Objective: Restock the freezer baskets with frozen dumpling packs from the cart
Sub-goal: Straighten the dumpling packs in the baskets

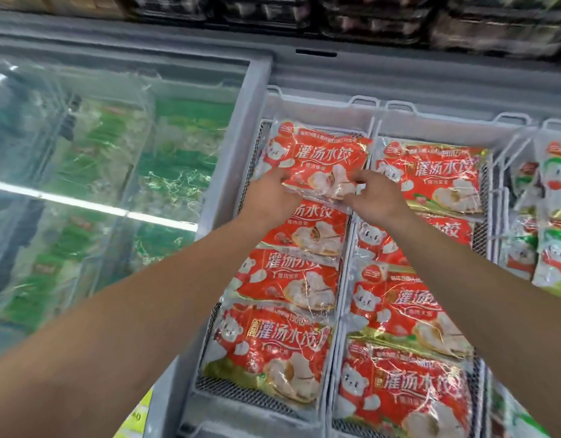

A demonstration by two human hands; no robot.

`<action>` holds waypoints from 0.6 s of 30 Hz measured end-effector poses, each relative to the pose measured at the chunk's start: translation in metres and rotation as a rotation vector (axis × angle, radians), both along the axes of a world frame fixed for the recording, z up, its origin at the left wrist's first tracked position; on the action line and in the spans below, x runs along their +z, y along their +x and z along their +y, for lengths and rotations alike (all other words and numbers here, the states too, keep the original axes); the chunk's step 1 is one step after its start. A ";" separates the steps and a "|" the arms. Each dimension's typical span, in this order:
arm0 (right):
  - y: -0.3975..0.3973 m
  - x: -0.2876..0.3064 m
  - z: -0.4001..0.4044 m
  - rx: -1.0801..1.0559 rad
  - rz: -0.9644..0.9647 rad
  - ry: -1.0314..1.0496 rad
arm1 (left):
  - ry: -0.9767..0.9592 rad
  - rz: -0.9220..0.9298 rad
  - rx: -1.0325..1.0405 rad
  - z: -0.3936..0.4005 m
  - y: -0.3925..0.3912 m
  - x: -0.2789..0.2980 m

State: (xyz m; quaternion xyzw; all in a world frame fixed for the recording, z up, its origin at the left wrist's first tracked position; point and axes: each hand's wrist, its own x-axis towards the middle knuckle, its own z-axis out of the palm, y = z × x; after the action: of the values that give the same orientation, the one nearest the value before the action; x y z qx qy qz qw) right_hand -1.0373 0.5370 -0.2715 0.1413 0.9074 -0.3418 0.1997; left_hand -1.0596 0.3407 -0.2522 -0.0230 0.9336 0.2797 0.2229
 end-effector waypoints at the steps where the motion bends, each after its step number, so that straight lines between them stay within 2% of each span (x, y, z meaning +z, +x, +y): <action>1: 0.003 0.000 -0.002 0.026 0.007 0.028 | -0.013 0.000 -0.022 -0.003 0.004 -0.002; 10: -0.006 -0.008 0.000 0.246 0.052 0.342 | -0.026 0.004 -0.128 0.001 -0.020 -0.027; 18: -0.076 -0.038 0.004 0.494 -0.041 0.506 | -0.067 -0.029 -0.149 0.034 -0.078 -0.085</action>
State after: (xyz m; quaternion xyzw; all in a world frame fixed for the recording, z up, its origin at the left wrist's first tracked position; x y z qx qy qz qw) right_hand -1.1138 0.5407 -0.3092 -0.0307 0.9659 -0.0445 0.2530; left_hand -1.1380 0.3748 -0.3377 0.0353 0.9382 0.2305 0.2557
